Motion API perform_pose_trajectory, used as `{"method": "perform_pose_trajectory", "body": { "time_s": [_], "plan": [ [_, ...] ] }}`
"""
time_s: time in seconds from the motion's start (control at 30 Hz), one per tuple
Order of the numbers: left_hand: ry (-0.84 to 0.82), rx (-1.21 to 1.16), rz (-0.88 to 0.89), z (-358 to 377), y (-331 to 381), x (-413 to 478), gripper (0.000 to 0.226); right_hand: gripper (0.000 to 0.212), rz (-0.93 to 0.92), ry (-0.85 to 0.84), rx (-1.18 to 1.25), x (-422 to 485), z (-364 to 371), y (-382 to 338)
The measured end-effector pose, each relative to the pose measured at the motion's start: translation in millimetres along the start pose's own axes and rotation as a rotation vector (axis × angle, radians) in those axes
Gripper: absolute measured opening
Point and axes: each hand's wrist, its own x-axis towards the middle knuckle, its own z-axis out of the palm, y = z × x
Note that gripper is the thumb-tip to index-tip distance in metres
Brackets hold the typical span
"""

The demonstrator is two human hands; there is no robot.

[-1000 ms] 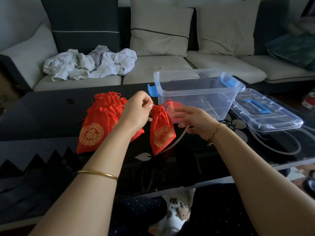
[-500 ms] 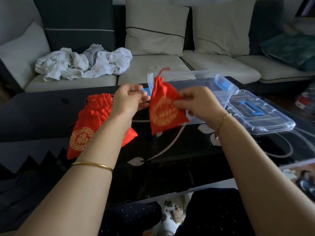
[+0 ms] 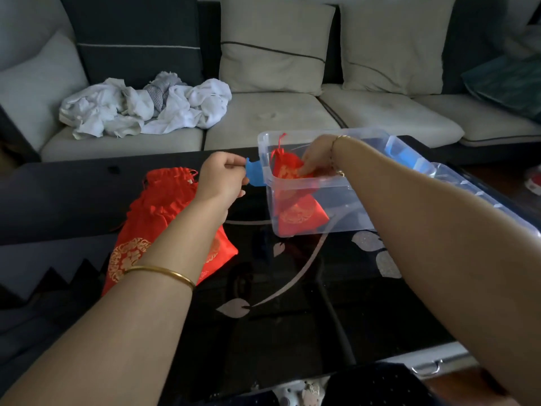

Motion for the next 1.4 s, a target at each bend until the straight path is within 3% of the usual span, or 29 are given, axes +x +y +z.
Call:
{"method": "perform_pose_trajectory", "body": {
  "time_s": [0.03,0.1,0.2,0.3,0.4,0.47,0.57,0.73,0.83,0.93,1.13,1.27,1.4],
  "plan": [
    [0.003,0.014,0.006,-2,-2,0,0.018,0.023,0.054,-0.04,-0.116,2,6,0],
    [0.031,0.053,0.022,-9,-8,0,0.02,0.026,0.058,0.035,-0.326,4,14,-5],
    [0.086,0.097,0.047,-22,-16,-2,0.023,0.026,0.042,0.142,-0.419,-12,12,-11],
    [0.183,0.151,0.055,-37,-24,-10,0.025,0.032,0.002,0.213,-0.133,-34,4,-16],
    [0.322,0.213,0.038,-53,-34,-25,0.03,0.02,-0.238,0.488,0.233,-61,5,-31],
    [0.426,0.31,0.002,-66,-41,-37,0.034,0.019,-0.419,0.537,0.397,-90,29,-43],
    [0.472,0.554,-0.11,-79,-50,-53,0.039,0.022,-0.518,0.323,0.493,-117,86,-60],
    [0.373,0.712,-0.223,-95,-70,-61,0.061,0.023,-0.412,0.004,0.442,-106,156,-70],
    [0.338,0.679,-0.305,-101,-77,-61,0.071,0.025,-0.406,-0.014,0.416,-99,173,-74],
    [0.359,0.695,-0.304,-104,-84,-60,0.063,0.023,-0.425,0.029,0.476,-93,182,-80],
    [0.359,0.718,-0.199,-109,-94,-66,0.037,0.017,-0.447,0.013,0.624,-86,200,-102],
    [0.37,0.67,-0.143,-116,-79,-69,0.042,0.018,-0.419,-0.057,0.755,-82,204,-114],
    [0.257,0.553,0.011,-115,-55,-69,0.051,0.022,-0.426,-0.026,0.868,-84,194,-115]
  ]
}}
